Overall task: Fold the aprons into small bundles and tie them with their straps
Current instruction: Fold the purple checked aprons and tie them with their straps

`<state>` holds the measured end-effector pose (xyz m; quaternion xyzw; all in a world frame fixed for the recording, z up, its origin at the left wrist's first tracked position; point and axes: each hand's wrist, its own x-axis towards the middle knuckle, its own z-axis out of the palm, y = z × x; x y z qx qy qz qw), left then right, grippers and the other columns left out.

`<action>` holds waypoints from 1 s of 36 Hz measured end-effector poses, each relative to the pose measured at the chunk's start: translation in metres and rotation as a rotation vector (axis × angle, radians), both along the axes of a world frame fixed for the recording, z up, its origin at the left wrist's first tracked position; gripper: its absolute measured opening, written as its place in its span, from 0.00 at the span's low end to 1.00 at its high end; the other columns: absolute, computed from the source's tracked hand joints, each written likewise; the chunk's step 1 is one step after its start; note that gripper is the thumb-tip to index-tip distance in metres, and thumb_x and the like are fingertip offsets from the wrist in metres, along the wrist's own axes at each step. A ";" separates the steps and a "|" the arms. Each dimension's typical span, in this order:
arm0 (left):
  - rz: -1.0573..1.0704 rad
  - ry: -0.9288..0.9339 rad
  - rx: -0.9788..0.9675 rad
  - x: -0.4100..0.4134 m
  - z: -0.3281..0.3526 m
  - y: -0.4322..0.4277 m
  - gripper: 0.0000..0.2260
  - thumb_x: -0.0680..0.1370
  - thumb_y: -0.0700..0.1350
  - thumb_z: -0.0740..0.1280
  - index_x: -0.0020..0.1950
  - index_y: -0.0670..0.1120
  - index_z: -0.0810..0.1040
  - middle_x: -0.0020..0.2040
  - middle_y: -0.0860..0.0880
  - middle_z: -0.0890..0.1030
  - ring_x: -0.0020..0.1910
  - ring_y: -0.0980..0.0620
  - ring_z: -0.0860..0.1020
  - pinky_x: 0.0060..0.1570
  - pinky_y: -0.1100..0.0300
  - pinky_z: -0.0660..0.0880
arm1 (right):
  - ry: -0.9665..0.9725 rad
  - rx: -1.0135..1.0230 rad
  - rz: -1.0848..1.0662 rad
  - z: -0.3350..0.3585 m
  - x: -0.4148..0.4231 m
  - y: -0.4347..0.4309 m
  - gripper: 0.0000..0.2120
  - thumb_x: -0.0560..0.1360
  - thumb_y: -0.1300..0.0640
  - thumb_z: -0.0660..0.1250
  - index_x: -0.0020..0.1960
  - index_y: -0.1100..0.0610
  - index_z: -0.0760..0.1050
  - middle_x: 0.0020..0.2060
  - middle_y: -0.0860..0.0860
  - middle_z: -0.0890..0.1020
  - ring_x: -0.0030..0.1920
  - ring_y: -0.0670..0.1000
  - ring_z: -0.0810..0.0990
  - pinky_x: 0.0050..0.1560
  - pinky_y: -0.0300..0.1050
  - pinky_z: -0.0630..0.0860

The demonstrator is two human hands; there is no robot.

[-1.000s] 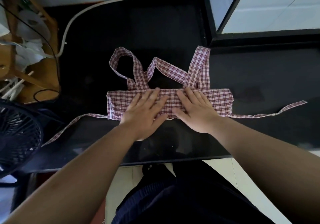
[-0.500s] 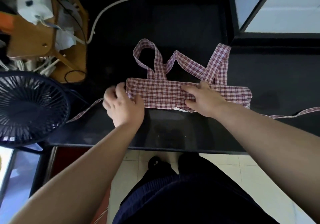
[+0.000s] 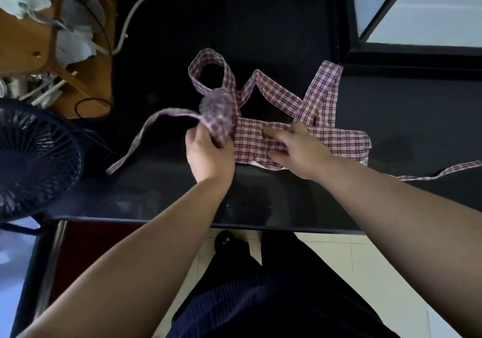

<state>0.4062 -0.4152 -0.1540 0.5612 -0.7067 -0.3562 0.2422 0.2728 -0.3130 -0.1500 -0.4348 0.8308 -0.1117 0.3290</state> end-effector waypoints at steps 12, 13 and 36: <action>-0.979 -0.796 -0.389 0.005 -0.003 0.007 0.28 0.82 0.36 0.50 0.77 0.39 0.36 0.78 0.43 0.35 0.77 0.46 0.37 0.74 0.56 0.41 | -0.042 -0.118 -0.135 0.000 0.005 0.008 0.27 0.76 0.51 0.68 0.72 0.55 0.67 0.65 0.54 0.68 0.64 0.54 0.71 0.64 0.43 0.67; -1.000 -0.827 -0.407 0.003 -0.005 0.005 0.28 0.82 0.37 0.50 0.77 0.38 0.36 0.78 0.41 0.36 0.77 0.45 0.38 0.75 0.55 0.41 | -0.034 -0.152 -0.169 0.000 0.007 0.010 0.26 0.76 0.52 0.68 0.71 0.56 0.68 0.65 0.54 0.70 0.64 0.53 0.72 0.63 0.42 0.67; -1.107 -0.910 -0.339 -0.009 0.015 0.001 0.32 0.80 0.31 0.53 0.77 0.39 0.38 0.78 0.43 0.35 0.77 0.46 0.38 0.75 0.54 0.47 | -0.097 -0.335 -1.183 0.018 0.016 0.028 0.12 0.74 0.68 0.65 0.54 0.57 0.72 0.52 0.52 0.77 0.46 0.51 0.77 0.46 0.42 0.74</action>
